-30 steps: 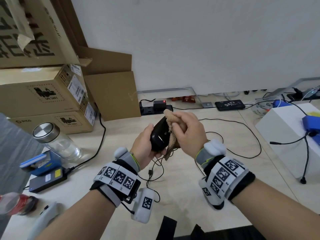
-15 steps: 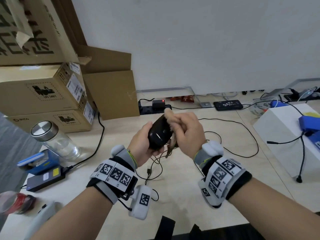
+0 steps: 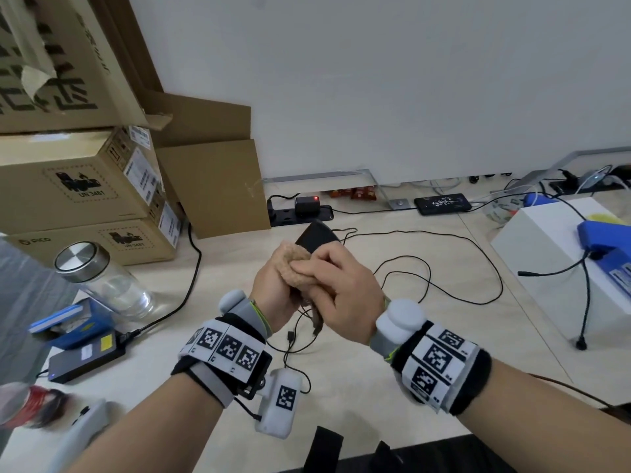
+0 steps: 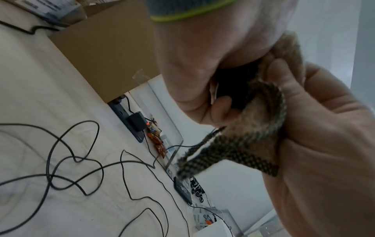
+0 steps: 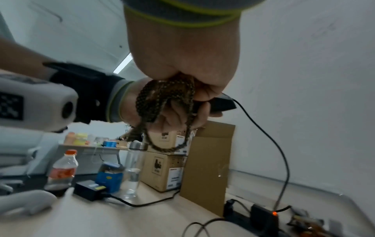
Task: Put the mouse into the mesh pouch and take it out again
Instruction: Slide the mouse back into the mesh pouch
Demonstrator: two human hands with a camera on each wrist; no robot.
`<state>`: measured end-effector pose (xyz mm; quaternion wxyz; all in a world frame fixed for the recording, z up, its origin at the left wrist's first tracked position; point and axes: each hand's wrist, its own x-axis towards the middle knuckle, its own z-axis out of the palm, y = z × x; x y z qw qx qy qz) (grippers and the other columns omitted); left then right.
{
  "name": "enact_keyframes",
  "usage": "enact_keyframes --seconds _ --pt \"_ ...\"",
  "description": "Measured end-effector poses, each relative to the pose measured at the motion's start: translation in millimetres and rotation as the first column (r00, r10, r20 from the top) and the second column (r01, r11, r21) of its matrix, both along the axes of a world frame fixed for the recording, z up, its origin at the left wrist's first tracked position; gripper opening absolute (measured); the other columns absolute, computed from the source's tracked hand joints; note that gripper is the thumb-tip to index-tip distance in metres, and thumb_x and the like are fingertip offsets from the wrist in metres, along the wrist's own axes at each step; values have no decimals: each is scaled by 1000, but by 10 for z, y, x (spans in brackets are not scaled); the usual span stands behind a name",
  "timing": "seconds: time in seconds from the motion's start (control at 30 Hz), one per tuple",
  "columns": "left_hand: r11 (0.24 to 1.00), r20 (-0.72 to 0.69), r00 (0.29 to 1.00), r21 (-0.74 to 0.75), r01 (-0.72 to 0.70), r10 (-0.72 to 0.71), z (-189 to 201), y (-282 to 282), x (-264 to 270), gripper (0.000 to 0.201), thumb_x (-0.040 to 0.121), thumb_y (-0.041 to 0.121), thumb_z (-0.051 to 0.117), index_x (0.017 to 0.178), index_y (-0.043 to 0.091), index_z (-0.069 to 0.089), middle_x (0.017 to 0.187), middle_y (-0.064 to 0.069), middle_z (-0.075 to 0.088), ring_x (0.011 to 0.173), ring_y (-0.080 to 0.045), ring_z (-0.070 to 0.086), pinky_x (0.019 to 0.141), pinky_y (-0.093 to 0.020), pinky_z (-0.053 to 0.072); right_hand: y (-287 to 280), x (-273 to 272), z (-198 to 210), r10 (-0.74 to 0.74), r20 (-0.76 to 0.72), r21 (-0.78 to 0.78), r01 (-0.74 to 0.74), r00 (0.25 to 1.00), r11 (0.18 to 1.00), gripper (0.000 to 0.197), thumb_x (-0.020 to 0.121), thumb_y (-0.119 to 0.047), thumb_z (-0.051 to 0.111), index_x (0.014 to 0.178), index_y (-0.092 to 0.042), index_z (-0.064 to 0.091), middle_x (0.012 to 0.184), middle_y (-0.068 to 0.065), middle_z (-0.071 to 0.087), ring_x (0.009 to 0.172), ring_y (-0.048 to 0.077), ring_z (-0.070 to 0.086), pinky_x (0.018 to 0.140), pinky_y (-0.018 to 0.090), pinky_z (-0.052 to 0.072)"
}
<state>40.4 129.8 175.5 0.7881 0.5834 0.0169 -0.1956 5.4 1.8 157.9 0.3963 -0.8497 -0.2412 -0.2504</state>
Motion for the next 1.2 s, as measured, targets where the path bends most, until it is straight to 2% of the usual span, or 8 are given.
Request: enact_keyframes --seconds 0.13,0.27,0.5,0.63,0.73,0.83,1.03,1.2 --pt "1000 -166 986 22 5 -2 -63 62 32 36 98 38 38 96 13 63 75 -12 62 62 -21 57 52 -27 43 -203 137 -30 -180 -26 88 182 983 979 25 86 -11 63 109 -13 70 96 2 56 85 9 53 73 22 48" --pt "998 -206 977 8 56 -53 -54 123 14 47 100 42 33 118 7 59 90 -22 67 72 -26 64 52 -26 46 -299 264 0 -309 -210 198 350 927 916 17 88 -11 62 97 -21 71 86 -28 58 91 9 54 84 20 44" --pt "987 -270 963 -154 -56 12 -52 -14 -31 53 99 51 32 92 11 67 80 -10 68 74 -20 67 67 -28 53 130 -128 -97 -139 -154 197 168 978 966 21 87 -19 59 105 -10 65 95 4 56 89 -3 47 79 10 39" --pt "986 -274 960 -133 -101 62 -71 45 -34 53 100 49 28 96 8 63 75 -9 62 51 -22 60 46 -24 46 -59 -18 -92 -129 -170 142 154 977 978 21 84 -17 61 104 -13 68 91 -3 57 88 -6 50 81 17 44" --pt "990 -286 957 -117 -83 46 -110 134 -31 45 95 46 43 109 6 57 78 -10 51 51 -24 50 43 -24 39 -257 105 -4 -238 -235 245 295 942 924 20 86 -23 60 104 -25 68 92 -23 61 89 17 63 84 37 51" --pt "986 -281 960 -165 -36 -12 -137 172 -59 44 84 43 57 113 10 52 76 -6 47 49 -18 45 42 -22 31 -284 144 99 -256 -217 265 309 942 913 23 85 -22 61 107 -26 68 91 -32 60 93 15 63 88 29 49" --pt "995 -315 946 -38 -96 79 -153 47 -122 32 97 35 41 88 8 54 65 -9 49 41 -18 40 39 -18 25 -15 86 109 -190 -282 166 243 940 956 29 85 -32 55 110 -25 70 104 -2 63 100 -7 51 88 9 40" --pt "999 -160 986 16 -44 46 -97 105 -162 12 56 8 55 50 12 46 57 -6 39 59 -26 33 56 -31 25 270 -306 -37 -23 -188 36 30 982 999 21 86 -17 58 105 -12 66 103 4 50 85 12 52 71 26 47"
